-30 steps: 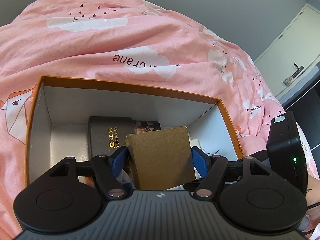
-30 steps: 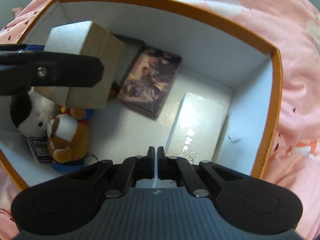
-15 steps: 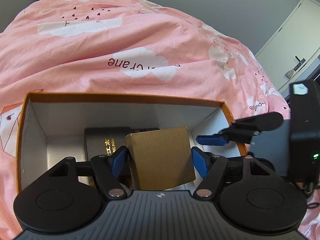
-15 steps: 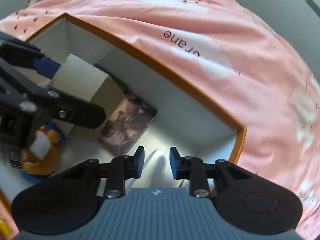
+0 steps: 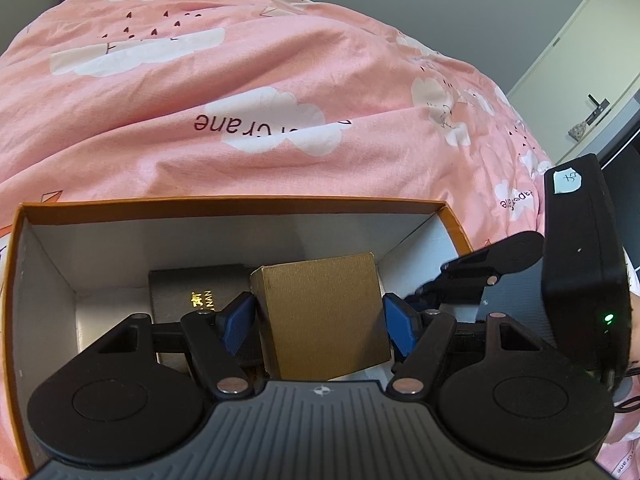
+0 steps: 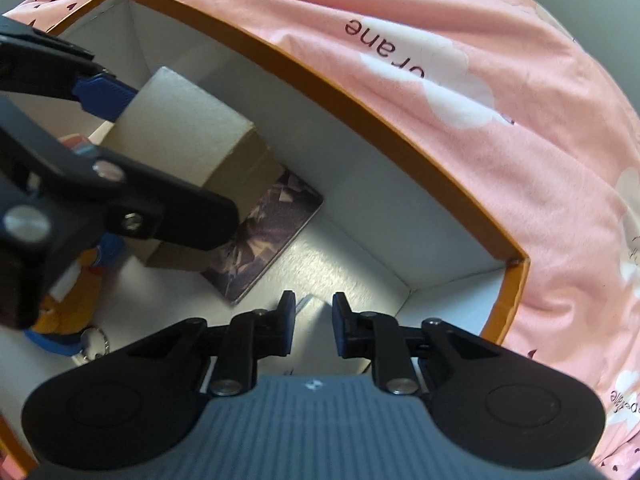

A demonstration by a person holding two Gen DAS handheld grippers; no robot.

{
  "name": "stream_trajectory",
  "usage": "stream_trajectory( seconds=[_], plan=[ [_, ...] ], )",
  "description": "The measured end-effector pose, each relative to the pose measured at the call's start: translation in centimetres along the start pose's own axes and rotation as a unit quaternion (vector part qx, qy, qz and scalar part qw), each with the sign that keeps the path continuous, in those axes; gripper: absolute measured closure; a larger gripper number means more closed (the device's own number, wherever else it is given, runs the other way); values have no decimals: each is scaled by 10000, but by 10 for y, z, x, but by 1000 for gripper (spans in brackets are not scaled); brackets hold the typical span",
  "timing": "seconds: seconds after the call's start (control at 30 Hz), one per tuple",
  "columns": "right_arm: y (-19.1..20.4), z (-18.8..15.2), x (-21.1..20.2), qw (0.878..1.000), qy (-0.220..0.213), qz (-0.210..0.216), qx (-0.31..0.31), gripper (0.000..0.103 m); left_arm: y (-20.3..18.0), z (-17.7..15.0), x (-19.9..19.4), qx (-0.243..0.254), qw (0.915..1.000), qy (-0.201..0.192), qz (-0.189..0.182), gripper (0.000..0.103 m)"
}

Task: Organize objects
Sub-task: 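Open the right gripper to drop the tube while the left lowers the gold box inside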

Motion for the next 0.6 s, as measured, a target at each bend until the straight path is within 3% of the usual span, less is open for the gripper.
stream_trajectory(
  seconds=[0.13, 0.2, 0.27, 0.4, 0.6],
  plan=[
    [-2, -8, -11, 9996, -255, 93, 43, 88, -5, 1, 8, 92, 9999, 28, 63, 23],
    [0, -11, -21, 9991, -405, 76, 84, 84, -6, 1, 14, 92, 9998, 93, 150, 23],
    [3, -13, -29, 9984, -557, 115, 72, 69, -8, 1, 19, 138, 9995, 146, 239, 23],
    [5, -13, -38, 9970, -734, 184, 152, 63, -10, -1, 28, 155, 9990, 240, 354, 23],
    [6, -10, -38, 9910, -957, 425, 837, 44, -6, 0, 30, 8, 9993, 192, 331, 24]
  ],
)
Point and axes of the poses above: each gripper's, at about its wrist camera, not at the fingertips, and x roughly the way its jaws point, y to its left, z to its top, the point moved 3 cm from there along x, roughly the way its jaws point, and after that the axes turned 14 degrees about -x, right-handed, at the moved point
